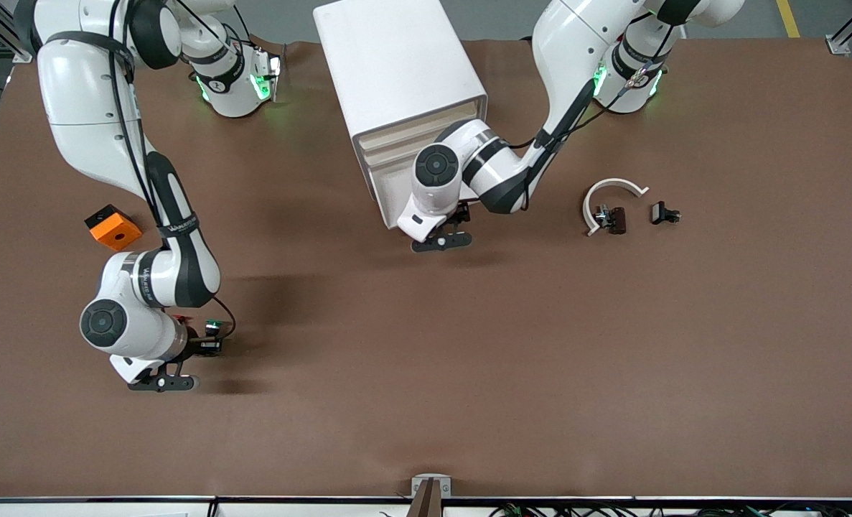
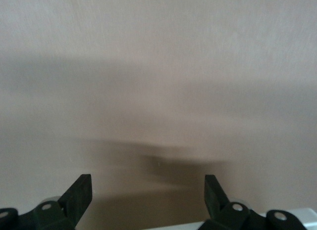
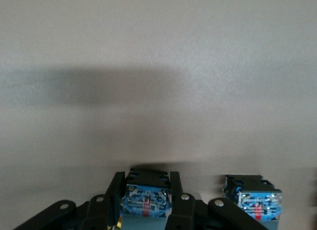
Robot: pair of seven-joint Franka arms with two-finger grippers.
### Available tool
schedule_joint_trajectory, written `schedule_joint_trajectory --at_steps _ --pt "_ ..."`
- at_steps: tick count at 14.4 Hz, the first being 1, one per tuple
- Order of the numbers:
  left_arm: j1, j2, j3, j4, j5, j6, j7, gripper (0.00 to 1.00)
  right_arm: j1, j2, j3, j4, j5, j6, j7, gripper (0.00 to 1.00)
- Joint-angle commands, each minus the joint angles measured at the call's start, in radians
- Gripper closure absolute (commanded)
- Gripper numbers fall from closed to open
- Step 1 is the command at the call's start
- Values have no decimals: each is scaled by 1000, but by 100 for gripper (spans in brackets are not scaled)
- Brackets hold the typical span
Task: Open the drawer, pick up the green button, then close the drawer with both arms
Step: 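Lower the green button beside the red button and open the right gripper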
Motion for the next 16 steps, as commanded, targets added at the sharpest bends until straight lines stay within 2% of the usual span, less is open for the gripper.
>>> schedule_joint_trajectory --at_steps 1,3,7,16 --pt "11 -47 -38 -66 6 10 -47 0 -6 -16 16 -40 -15 7 2 100" --pt "17 -52 -62 -83 4 7 -67 0 0 -27 16 -59 -15 6 10 100" --pt "17 -66 -74 -129 -77 8 -81 0 20 -48 16 -85 -13 5 11 100" --pt "29 -52 -80 -137 -278 7 -81 0 20 -58 15 -86 -15 5 23 100"
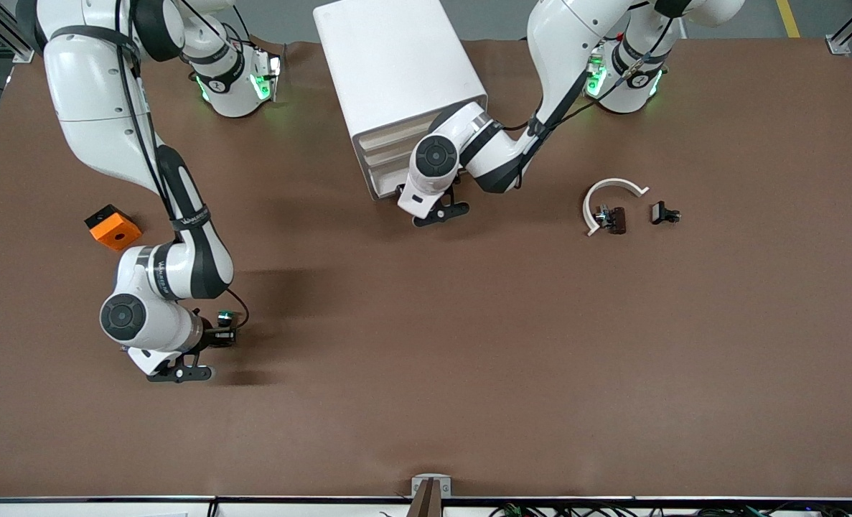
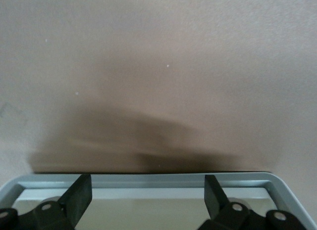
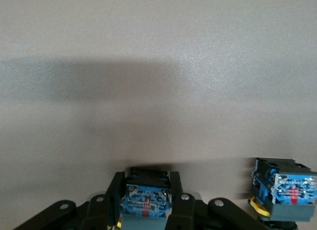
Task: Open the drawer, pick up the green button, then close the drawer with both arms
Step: 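Lower the green button beside the red button and open the right gripper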
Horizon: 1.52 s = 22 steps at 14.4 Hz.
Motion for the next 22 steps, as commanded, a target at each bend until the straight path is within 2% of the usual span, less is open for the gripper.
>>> schedule_joint_trajectory --at_steps 1,6,13,14,15,18,20,22 --pt "21 -20 -14 -29 -69 7 -8 0 -11 -30 6 -37 -12 7 17 100" --pt "24 -23 -14 -42 -193 7 -8 0 -15 -32 4 -34 -13 10 15 100" --pt "24 -30 -16 -77 -219 7 -14 0 -21 -30 -4 -31 -13 22 17 100" --pt "24 -30 -16 -77 -222 5 -29 0 -23 -30 -4 -31 -12 22 18 76" --pt "24 -30 -16 -77 -224 -1 -36 0 -26 -30 -5 -31 -3 22 21 1" --pt "22 -30 -17 -77 -224 -15 -43 0 -29 -38 -4 -28 -1 8 26 0" --pt "21 -30 -17 -77 -224 -15 -48 0 -31 -85 -5 -32 -4 -10 25 0" --pt "19 -30 -17 -74 -224 -15 -50 0 -35 -151 -5 -31 -13 -111 14 0"
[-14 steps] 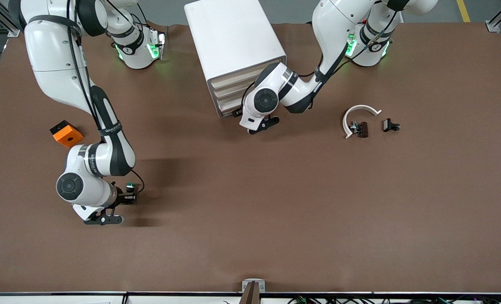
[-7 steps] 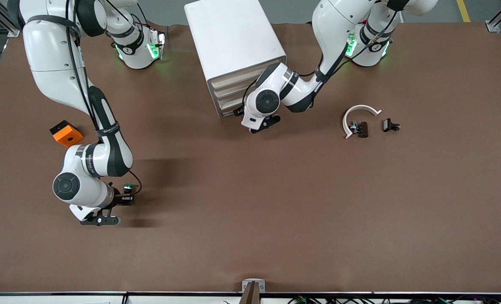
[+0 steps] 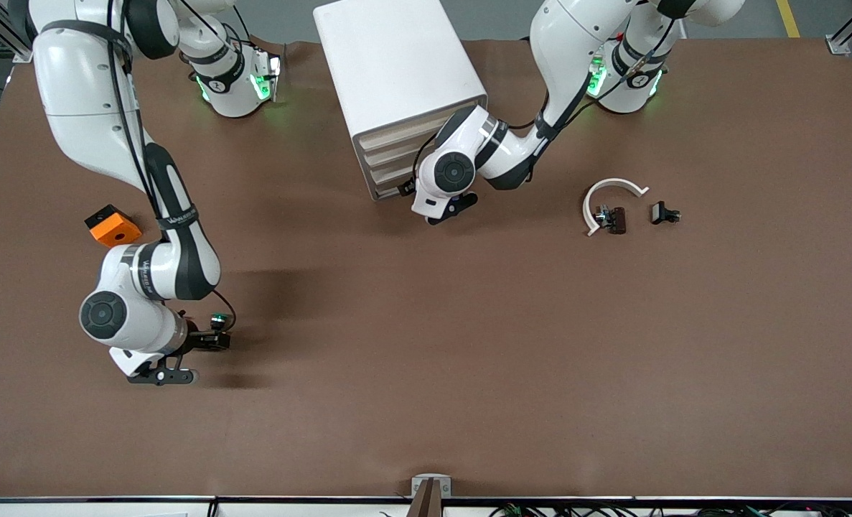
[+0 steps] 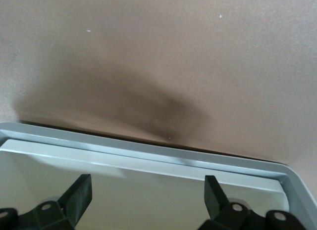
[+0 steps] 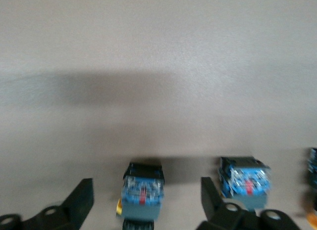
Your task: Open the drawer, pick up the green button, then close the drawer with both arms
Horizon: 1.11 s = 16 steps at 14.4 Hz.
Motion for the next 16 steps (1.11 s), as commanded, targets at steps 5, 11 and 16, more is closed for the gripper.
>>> schedule_joint_trajectory --at_steps 5,11,16 --pt "-4 -29 -8 -3 -5 -7 -3 0 -61 -305 11 -67 -14 -253 -7 0" --pt "45 -20 5 80 169 -6 7 0 -133 -591 11 -111 -21 -539 -58 0" --pt "168 -65 3 137 306 -9 55 0 -182 -681 11 -147 -46 -566 -167 0"
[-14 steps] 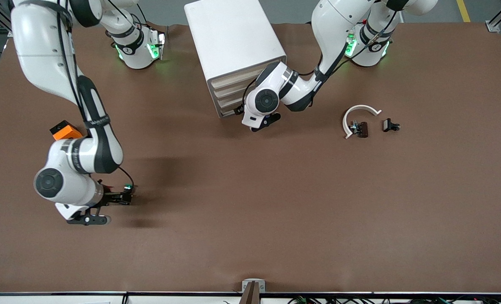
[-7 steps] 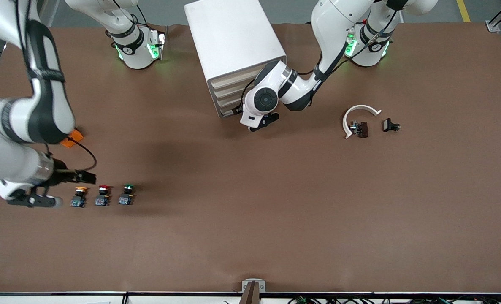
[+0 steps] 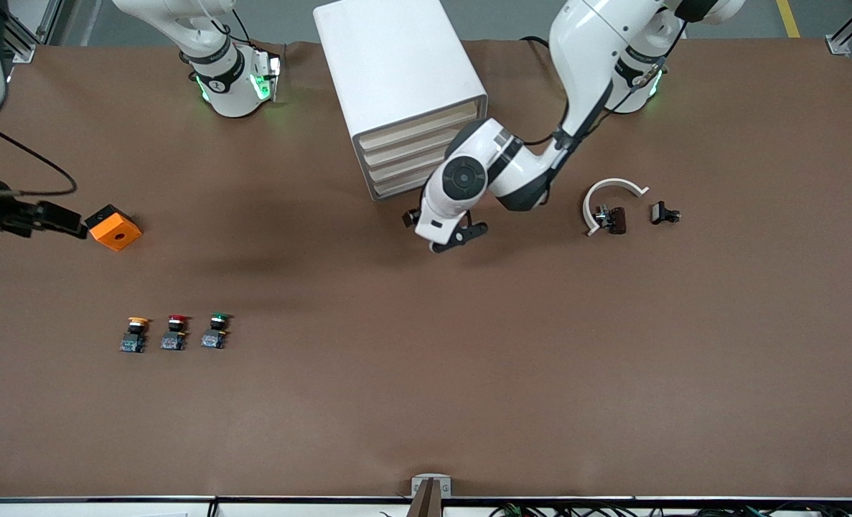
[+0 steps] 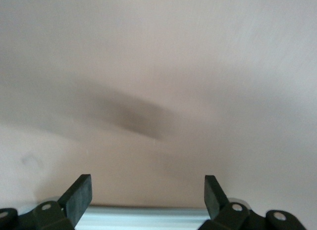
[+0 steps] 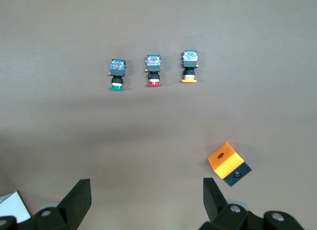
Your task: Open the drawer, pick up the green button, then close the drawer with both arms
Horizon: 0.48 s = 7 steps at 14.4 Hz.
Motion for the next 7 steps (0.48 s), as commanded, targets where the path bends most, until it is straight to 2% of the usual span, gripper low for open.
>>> schedule_joint_trajectory --at_steps 1,4,7 --pt "78 -64 -6 0 71 -12 54 0 -14 -21 19 -28 -57 -6 -14 0" --pt "162 -144 -6 -7 134 -55 163 0 -13 -19 21 -9 -61 -55 9 0" --pt "230 -243 -6 -5 198 -280 383 0 -8 -14 25 26 -61 -102 58 0"
